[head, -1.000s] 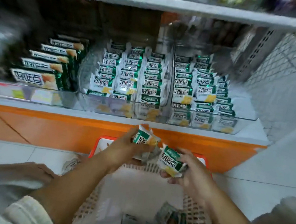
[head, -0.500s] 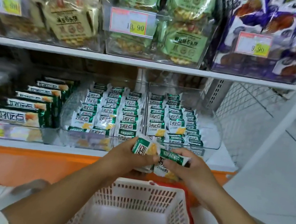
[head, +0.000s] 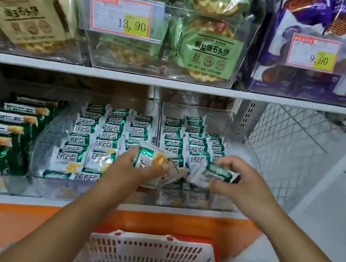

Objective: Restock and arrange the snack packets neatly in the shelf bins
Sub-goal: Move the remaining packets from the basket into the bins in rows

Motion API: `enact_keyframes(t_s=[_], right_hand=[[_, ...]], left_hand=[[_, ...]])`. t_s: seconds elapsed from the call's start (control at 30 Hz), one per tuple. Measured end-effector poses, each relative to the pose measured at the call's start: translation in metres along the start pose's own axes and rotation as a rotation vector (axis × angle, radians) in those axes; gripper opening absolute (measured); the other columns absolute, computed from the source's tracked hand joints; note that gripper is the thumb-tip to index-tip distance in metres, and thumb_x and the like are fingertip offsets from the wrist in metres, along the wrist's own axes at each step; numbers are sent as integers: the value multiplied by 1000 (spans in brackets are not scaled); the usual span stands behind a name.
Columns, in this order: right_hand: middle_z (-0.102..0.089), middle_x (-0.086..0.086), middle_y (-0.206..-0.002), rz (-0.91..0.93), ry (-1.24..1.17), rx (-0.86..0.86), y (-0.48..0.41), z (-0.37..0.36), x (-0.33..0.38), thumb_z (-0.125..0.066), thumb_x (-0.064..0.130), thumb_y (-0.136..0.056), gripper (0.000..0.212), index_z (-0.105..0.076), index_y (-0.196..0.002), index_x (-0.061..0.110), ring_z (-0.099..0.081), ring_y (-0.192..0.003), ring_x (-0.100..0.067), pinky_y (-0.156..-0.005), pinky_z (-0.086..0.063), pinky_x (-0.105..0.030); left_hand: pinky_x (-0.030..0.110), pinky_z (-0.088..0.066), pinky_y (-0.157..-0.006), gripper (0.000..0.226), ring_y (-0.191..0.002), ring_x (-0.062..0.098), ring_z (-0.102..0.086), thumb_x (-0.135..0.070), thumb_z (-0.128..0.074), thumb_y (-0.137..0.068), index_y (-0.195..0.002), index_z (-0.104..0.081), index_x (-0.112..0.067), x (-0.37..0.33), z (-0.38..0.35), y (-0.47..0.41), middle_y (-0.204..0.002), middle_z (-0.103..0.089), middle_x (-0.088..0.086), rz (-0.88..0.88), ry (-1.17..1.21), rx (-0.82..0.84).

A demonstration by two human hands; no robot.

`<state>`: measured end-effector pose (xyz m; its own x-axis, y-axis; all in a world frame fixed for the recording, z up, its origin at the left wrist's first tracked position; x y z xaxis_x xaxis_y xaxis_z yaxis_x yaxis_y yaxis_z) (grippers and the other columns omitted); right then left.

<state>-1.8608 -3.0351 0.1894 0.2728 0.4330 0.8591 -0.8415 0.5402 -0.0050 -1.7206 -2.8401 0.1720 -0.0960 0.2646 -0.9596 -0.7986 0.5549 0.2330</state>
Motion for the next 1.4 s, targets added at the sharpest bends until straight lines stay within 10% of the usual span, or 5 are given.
enact_keyframes(t_s=[0.23, 0.4, 0.93, 1.13, 1.4], right_hand=[[-62, -2, -118, 134, 440, -211, -124, 42, -24, -77, 15, -81, 41, -62, -119, 17, -56, -105, -15, -83, -36, -18], [-71, -13, -102, 253, 832, -183, -196, 46, -40, -76, 15, -75, 33, -68, -107, 17, -64, -98, -31, -82, -47, -29], [-57, -15, -116, 174, 1204, -204, -260, 20, -53, -77, 30, -78, 50, -58, -124, 21, -51, -109, -34, -90, -44, -39], [-58, -17, -105, 212, 868, -379, -219, 25, -38, -62, 15, -87, 35, -60, -122, 8, -55, -102, -36, -82, -48, -37], [-59, 30, -106, 72, -145, 208, -49, -39, 35, -59, 51, -82, 31, -57, -112, 50, -58, -94, 14, -73, -45, -5]], left_hand=[[35, -60, -68, 122, -81, 26, -76, -50, -87, -42, -147, -37, -13, -9, 4, -29, -120, -68, 15, -36, 250, 4], [52, -48, -99, 129, -79, 30, -76, -48, -89, -41, -152, -27, -29, -15, 6, -44, -122, -67, 14, -44, 353, -45], [60, -43, -103, 120, -124, 38, -57, -76, -87, -33, -136, -48, -30, 11, 17, -74, -140, -58, 3, -50, 271, -103], [58, -43, -103, 106, -119, 35, -61, -70, -89, -43, -134, -51, -29, 7, 20, -68, -133, -63, 2, -74, 299, -21], [55, -48, -101, 58, -109, 24, -69, -36, -75, -71, -122, -57, -57, -10, 12, -32, -117, -72, -7, -176, 253, 213]])
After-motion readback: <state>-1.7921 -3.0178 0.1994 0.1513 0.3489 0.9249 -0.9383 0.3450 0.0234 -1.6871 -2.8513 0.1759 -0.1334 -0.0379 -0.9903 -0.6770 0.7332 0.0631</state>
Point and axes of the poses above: each hand's wrist, its own y-axis away from the middle knuckle, its own z-axis out of the back of the hand, x = y × z, the point moved 1 cm from there along -y, towards the middle knuckle
